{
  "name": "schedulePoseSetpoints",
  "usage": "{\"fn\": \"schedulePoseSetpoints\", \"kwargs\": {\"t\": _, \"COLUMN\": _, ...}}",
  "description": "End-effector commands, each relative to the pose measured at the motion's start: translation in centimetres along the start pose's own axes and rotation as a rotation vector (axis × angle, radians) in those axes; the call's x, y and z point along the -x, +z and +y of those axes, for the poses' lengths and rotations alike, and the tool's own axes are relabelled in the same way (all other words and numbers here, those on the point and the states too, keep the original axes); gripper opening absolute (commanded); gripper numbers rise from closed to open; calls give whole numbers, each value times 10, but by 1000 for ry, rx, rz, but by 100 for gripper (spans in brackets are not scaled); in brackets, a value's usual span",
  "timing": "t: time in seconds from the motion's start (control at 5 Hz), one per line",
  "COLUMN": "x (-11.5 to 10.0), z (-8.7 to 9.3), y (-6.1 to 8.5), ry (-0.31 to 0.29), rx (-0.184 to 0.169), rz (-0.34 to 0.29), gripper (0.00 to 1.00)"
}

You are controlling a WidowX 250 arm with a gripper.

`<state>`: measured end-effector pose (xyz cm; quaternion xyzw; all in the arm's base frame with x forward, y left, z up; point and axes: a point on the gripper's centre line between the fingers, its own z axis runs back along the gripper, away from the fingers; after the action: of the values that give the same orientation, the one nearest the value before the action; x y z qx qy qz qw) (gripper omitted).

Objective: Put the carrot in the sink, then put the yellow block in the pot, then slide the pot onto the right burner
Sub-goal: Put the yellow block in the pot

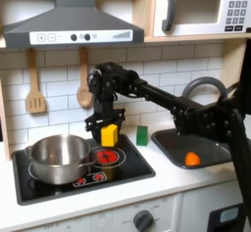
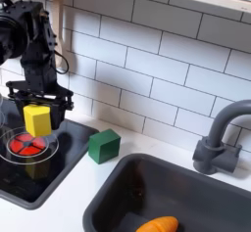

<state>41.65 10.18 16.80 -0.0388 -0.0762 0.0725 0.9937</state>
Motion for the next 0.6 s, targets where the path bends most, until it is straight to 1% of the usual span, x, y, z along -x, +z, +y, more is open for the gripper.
{"fn": "schedulePoseSetpoints", "kwargs": {"t": 0.0, "x": -2, "z": 1, "y": 14, "ry": 2, "rx": 21, "rz": -27, "gripper": 0}}
{"fn": "schedulePoseSetpoints", "kwargs": {"t": 0.2, "x": -2, "z": -1, "y": 19, "ry": -1, "rx": 37, "rz": -37, "gripper": 0}}
{"fn": "schedulePoseSetpoints", "kwargs": {"t": 0.4, "x": 0, "z": -4, "y": 18, "ry": -7, "rx": 48, "rz": -26, "gripper": 0}}
